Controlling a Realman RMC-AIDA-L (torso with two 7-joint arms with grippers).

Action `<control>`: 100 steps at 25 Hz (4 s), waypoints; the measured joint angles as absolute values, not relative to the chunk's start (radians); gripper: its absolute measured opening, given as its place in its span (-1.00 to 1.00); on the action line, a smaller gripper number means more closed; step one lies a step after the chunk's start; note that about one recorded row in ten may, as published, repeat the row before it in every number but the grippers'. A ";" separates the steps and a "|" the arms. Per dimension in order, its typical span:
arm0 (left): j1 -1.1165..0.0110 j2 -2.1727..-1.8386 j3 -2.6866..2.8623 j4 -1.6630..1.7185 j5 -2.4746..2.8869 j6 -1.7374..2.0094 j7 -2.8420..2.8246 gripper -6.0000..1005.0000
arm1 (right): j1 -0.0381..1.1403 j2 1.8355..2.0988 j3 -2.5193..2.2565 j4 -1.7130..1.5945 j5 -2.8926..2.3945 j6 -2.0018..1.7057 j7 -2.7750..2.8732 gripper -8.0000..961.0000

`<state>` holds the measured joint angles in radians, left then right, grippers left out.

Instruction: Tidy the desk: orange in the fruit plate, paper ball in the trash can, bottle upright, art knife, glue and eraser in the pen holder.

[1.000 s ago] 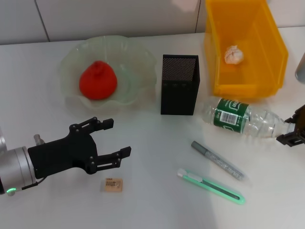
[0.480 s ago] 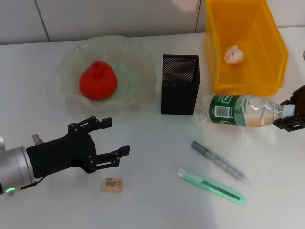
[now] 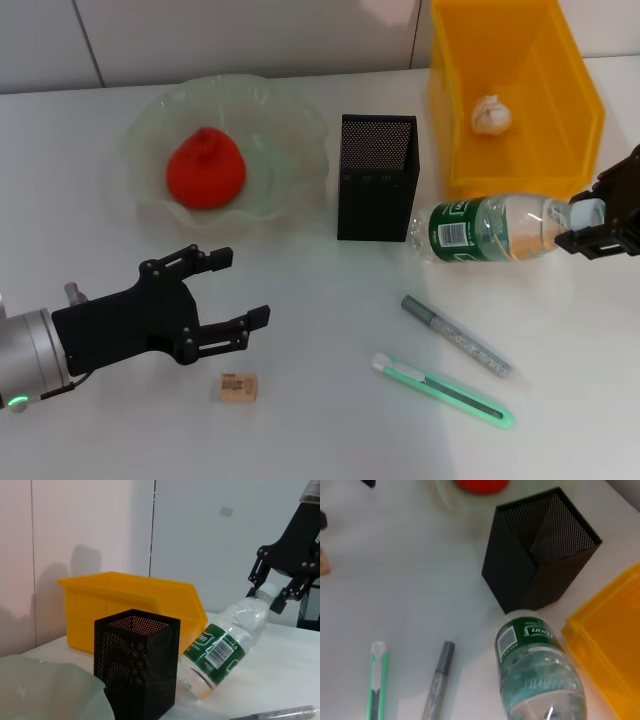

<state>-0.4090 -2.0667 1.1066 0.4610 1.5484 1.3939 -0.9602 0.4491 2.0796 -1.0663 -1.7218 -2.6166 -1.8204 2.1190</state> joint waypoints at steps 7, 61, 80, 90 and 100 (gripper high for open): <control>-0.403 -2.066 1.106 0.463 1.548 1.400 -0.960 0.72 | 0.462 2.080 -1.040 -1.723 -2.586 -1.824 2.135 -0.07; -0.316 -2.065 1.092 0.466 1.546 1.543 -0.894 0.72 | 0.628 2.076 -1.040 -1.825 -2.445 -1.896 2.386 -0.07; -0.278 -2.066 1.069 0.459 1.545 1.582 -0.882 0.72 | 0.838 2.082 -1.121 -1.684 -2.418 -1.823 2.452 -0.07; -0.278 -2.065 1.067 0.460 1.545 1.606 -0.882 0.72 | 0.910 2.082 -1.220 -1.538 -2.411 -1.711 2.454 -0.07; -0.269 -2.065 1.068 0.457 1.545 1.608 -0.882 0.72 | 1.006 2.084 -1.286 -1.381 -2.408 -1.602 2.449 -0.07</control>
<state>-0.2691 -2.0647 1.0677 0.4574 1.5447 1.6082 -0.8820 1.0056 2.0837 -1.2861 -1.3811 -2.4085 -1.6018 2.4487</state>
